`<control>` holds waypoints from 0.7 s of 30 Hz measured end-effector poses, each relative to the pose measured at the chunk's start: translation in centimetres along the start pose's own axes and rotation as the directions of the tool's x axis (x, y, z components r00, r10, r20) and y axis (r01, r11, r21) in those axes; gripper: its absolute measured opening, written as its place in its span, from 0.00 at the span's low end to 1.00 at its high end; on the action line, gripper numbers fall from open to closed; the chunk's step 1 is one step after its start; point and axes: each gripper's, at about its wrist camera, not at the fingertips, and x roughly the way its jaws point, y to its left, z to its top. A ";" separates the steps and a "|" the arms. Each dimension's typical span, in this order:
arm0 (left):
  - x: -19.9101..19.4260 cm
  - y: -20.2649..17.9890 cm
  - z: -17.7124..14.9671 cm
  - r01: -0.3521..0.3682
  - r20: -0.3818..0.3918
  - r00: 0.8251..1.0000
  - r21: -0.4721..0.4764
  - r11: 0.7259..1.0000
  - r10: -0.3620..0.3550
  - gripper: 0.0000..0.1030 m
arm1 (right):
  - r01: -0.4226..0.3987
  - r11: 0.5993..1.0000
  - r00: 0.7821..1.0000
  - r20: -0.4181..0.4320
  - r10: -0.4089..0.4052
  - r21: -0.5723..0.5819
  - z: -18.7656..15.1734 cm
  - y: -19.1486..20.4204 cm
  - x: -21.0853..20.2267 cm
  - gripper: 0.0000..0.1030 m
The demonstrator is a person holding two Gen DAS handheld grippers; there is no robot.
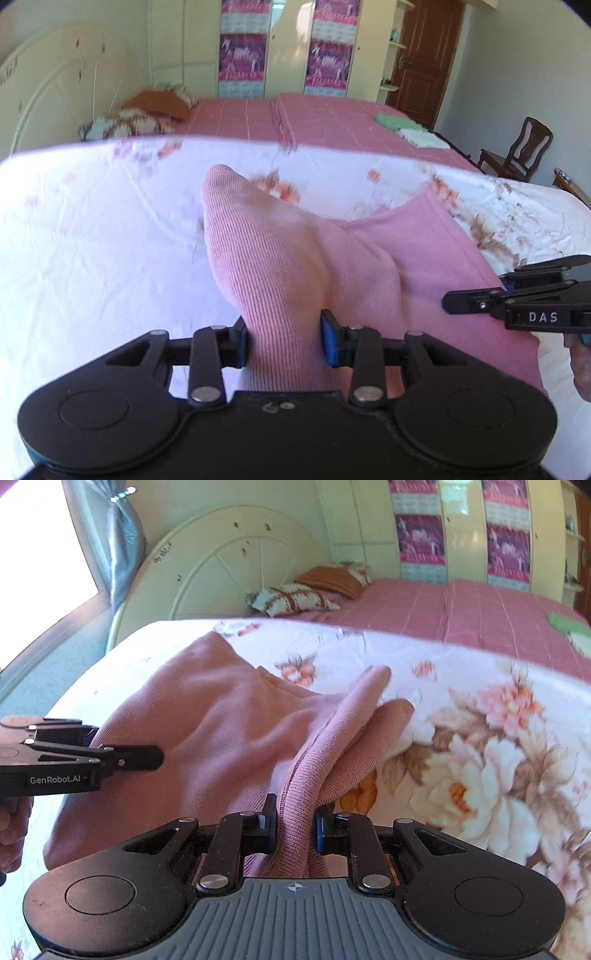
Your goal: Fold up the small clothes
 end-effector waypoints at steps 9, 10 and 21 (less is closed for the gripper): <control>-2.1 4.0 -1.8 -0.009 0.145 0.989 -0.002 1.000 0.009 0.47 | 0.113 0.984 0.992 0.041 -0.120 0.137 -1.9 -3.7 -0.1 0.52; -2.3 4.2 -1.3 -0.016 0.163 0.986 0.001 1.000 0.016 0.40 | 0.099 0.982 0.991 0.079 -0.112 0.161 -1.7 -4.0 -1.1 0.50; 5.1 2.3 2.0 -0.034 0.089 0.996 0.095 0.995 0.025 0.59 | 0.197 0.980 0.980 -0.022 -0.196 0.038 1.7 -3.7 4.9 0.12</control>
